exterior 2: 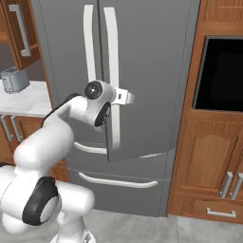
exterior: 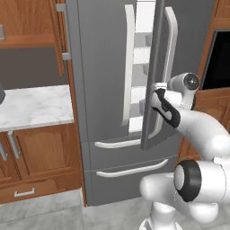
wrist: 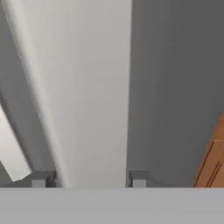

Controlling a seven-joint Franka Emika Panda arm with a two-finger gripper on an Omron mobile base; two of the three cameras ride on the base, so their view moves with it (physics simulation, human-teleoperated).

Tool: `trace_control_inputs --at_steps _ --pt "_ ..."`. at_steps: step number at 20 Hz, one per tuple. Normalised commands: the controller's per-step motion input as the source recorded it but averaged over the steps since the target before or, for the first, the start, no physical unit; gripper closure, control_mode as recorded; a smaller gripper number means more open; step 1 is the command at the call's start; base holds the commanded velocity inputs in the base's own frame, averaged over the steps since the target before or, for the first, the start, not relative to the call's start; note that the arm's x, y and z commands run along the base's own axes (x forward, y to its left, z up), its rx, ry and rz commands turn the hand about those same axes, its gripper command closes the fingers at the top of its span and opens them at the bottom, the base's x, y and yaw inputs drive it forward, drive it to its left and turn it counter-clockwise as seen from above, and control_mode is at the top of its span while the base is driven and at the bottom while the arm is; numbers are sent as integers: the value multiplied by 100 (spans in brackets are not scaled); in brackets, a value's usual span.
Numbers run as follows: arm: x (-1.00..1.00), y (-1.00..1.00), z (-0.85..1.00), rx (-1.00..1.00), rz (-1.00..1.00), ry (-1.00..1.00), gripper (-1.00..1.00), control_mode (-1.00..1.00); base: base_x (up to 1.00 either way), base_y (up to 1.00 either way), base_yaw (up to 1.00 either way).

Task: There is a bowl on the dining counter. Grab a lemon wedge from the fridge and place it in the bowl. Then get the liquor bottle and glass cup from the cabinet and place them next to the bowl.

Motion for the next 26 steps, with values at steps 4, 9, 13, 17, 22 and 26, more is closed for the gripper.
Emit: trace_control_inputs --at_steps 4,9,13,17,22,26 --pt "-100 -73 21 0 -2 3 -100 -100 0 0 0" --pt "-100 -17 36 -9 -1 1 -100 -100 0 0 0" --pt "-100 0 37 -24 0 0 -100 -100 0 0 0" --pt "-96 -31 43 -24 -1 0 -100 -100 0 0 0" --pt "-5 99 1 -38 -1 -1 -100 -100 0 0 0" --pt "70 88 2 -28 -11 11 -100 -100 0 0 0"
